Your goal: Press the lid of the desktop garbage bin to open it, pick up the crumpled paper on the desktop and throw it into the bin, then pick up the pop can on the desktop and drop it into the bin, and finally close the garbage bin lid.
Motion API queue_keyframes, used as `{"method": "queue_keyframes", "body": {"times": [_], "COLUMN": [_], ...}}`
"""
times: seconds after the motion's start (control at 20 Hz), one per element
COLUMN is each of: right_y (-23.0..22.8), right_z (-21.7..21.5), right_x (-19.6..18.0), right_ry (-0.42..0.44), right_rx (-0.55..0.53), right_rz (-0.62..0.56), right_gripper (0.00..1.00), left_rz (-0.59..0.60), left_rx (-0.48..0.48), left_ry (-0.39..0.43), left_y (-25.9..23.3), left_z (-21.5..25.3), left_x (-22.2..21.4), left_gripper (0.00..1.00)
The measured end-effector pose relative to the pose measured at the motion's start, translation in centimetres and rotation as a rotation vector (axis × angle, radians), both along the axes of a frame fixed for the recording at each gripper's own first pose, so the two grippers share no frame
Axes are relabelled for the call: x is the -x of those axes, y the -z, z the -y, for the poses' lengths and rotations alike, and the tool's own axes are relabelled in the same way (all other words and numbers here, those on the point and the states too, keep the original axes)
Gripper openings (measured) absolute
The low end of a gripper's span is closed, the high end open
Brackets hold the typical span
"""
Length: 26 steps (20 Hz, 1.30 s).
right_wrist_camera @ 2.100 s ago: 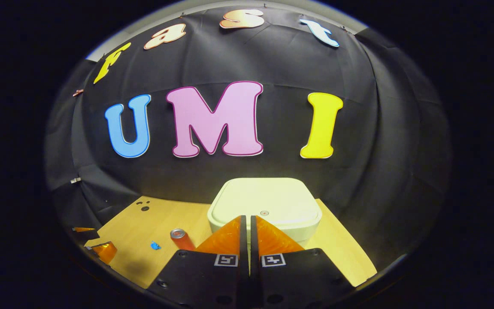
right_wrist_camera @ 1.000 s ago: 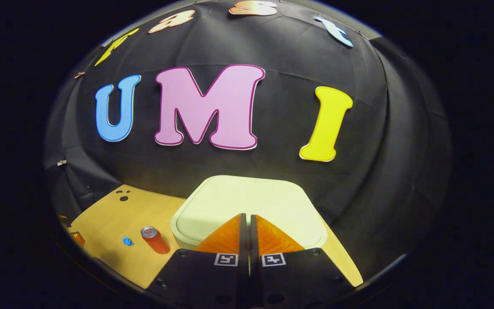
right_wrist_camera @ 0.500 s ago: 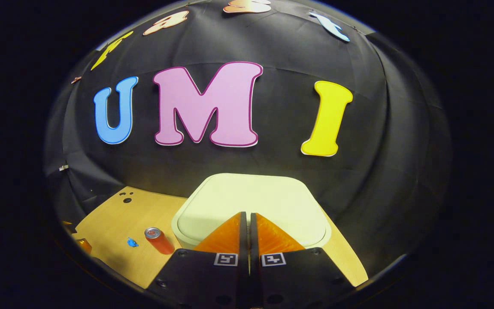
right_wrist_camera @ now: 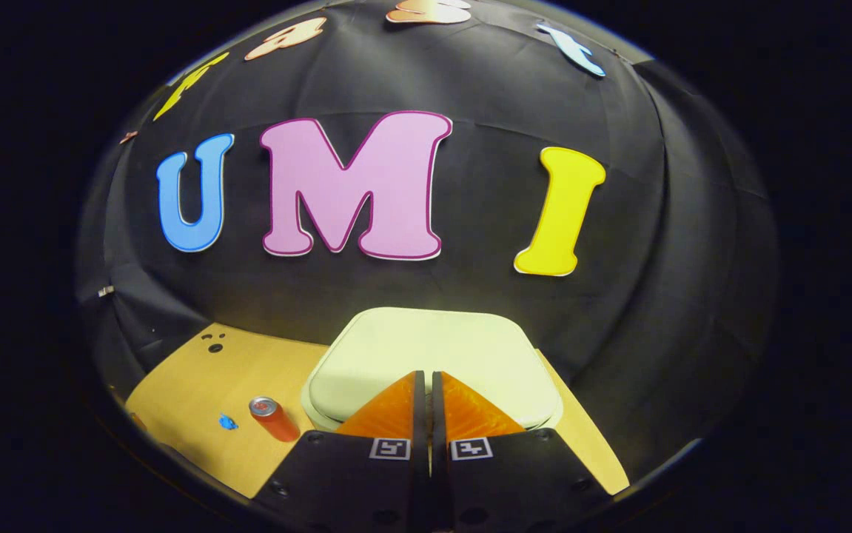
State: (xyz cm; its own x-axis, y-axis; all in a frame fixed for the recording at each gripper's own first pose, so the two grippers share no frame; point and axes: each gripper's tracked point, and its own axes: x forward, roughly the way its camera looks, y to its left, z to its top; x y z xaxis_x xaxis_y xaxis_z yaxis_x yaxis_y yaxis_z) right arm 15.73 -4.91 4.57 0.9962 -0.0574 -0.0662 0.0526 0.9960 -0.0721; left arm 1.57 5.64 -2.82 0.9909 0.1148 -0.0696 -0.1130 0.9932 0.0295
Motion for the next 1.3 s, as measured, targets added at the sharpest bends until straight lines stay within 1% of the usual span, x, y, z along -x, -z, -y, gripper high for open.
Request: {"method": "queue_keyframes", "body": {"times": [0.15, 0.25, 0.3, 0.35, 0.4, 0.45, 0.5, 0.55, 0.65, 0.7, 0.75, 0.8, 1.0, 1.05, 1.1, 1.2, 1.25, 1.3], "right_y": [-2.1, -2.7, -2.7, -2.6, -2.5, -2.2, -1.8, -1.4, -0.8, -0.5, 0.0, 0.4, 1.9, 2.2, 2.4, 2.9, 3.3, 3.7], "right_z": [-0.8, -1.5, -2.0, -2.3, -2.7, -3.1, -3.5, -3.9, -4.6, -4.8, -5.0, -5.3, -5.9, -5.8, -5.8, -5.5, -5.4, -5.2], "right_x": [1.7, 2.9, 3.6, 4.2, 4.9, 5.5, 6.1, 6.6, 7.6, 8.0, 8.3, 8.5, 8.8, 8.8, 8.9, 8.8, 8.9, 8.9], "right_ry": [0.022, 0.027, 0.03, 0.033, 0.038, 0.04, 0.037, 0.032, 0.017, 0.013, 0.006, -0.001, -0.028, -0.034, -0.039, -0.046, -0.05, -0.055], "right_rx": [0.003, 0.003, 0.001, 0.0, 0.0, 0.002, 0.006, 0.013, 0.025, 0.024, 0.017, 0.007, -0.005, -0.005, -0.008, -0.016, -0.021, -0.024], "right_rz": [0.051, 0.064, 0.063, 0.066, 0.07, 0.069, 0.062, 0.052, 0.043, 0.041, 0.037, 0.031, -0.001, -0.005, -0.009, -0.02, -0.028, -0.037], "right_gripper": [0.05, 0.05, 0.05, 0.05, 0.05, 0.05, 0.05, 0.05, 0.05, 0.05, 0.05, 0.05, 0.05, 0.05, 0.05, 0.05, 0.05, 0.05], "left_rz": [0.005, 0.003, 0.003, 0.006, 0.009, 0.009, 0.005, 0.002, -0.006, -0.01, -0.012, -0.012, -0.012, -0.011, -0.011, -0.014, -0.019, -0.023], "left_rx": [0.009, 0.015, 0.018, 0.02, 0.019, 0.016, 0.013, 0.017, 0.04, 0.047, 0.049, 0.05, 0.042, 0.041, 0.041, 0.047, 0.051, 0.054], "left_ry": [0.001, 0.008, 0.012, 0.018, 0.023, 0.024, 0.02, 0.017, 0.013, 0.011, 0.007, 0.005, 0.005, 0.006, 0.004, 0.002, 0.001, 0.001], "left_y": [0.6, 1.2, 1.6, 1.7, 2.0, 2.2, 2.7, 2.8, 3.4, 3.5, 3.5, 3.5, 3.4, 3.3, 3.3, 3.2, 3.3, 3.4], "left_z": [-1.4, -2.3, -2.7, -3.1, -3.5, -3.9, -4.3, -4.6, -5.0, -5.0, -5.1, -5.2, -4.8, -4.6, -4.6, -4.4, -4.3, -4.2], "left_x": [1.3, 2.1, 2.6, 2.9, 3.3, 3.5, 3.7, 4.0, 4.2, 4.3, 4.2, 4.3, 3.4, 3.0, 2.6, 1.6, 1.0, 0.5], "left_gripper": [0.95, 0.95, 0.99, 0.95, 0.95, 0.95, 0.99, 0.95, 0.95, 0.99, 0.99, 0.95, 0.95, 0.99, 0.95, 0.95, 0.99, 0.95]}}
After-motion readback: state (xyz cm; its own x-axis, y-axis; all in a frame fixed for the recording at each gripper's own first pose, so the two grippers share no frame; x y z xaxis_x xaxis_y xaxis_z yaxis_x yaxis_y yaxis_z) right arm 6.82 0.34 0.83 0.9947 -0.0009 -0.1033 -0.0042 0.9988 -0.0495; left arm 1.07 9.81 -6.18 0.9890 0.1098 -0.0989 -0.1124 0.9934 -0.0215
